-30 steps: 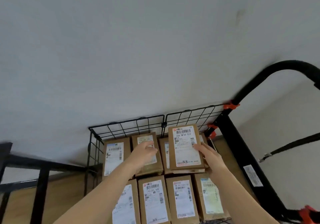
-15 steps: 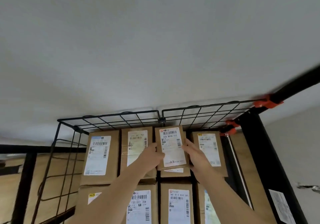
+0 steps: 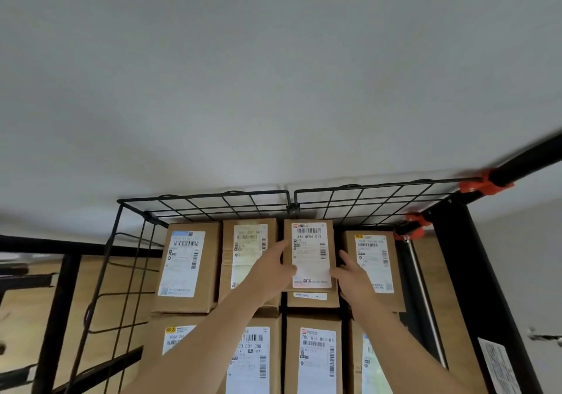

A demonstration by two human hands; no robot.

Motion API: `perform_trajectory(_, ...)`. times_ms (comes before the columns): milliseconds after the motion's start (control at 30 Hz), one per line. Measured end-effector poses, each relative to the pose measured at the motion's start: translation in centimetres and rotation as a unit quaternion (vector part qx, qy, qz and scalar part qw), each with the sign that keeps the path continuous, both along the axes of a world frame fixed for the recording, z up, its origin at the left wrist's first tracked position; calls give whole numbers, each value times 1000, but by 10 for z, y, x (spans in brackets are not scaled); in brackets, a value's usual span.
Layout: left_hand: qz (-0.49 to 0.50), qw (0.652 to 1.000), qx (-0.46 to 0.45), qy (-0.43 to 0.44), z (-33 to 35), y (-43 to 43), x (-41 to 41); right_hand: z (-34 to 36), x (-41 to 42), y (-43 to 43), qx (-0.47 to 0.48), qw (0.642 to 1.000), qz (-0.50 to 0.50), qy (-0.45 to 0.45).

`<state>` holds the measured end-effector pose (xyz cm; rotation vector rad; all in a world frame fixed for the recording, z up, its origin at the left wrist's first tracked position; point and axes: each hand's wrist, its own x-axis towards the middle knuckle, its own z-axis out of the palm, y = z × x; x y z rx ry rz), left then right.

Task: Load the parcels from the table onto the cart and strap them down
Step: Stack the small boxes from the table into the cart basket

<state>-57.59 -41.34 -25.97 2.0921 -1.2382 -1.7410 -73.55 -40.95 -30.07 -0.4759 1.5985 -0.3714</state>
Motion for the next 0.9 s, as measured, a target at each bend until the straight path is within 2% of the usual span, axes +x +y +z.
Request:
perform_trajectory(233, -1, 998, -47, -48, 35, 27, 37, 47, 9, 14, -61, 993, 43, 92)
perform_trajectory(433, -4, 996, -87, -32, 81, 63, 82, 109, 53, 43, -136, 975, 80, 155)
perform_trajectory(500, -6, 994, -107, -18, 102, 78, 99, 132, 75, 58, -163, 970, 97, 150)
perform_trajectory(633, -41, 978, -192, -77, 148, 130, 147, 177, 132, 102, -227, 956, 134, 132)
perform_trajectory(900, 22, 950, -285, -129, 217, 266, 285, 245, 285, 203, -308, 928, 204, 40)
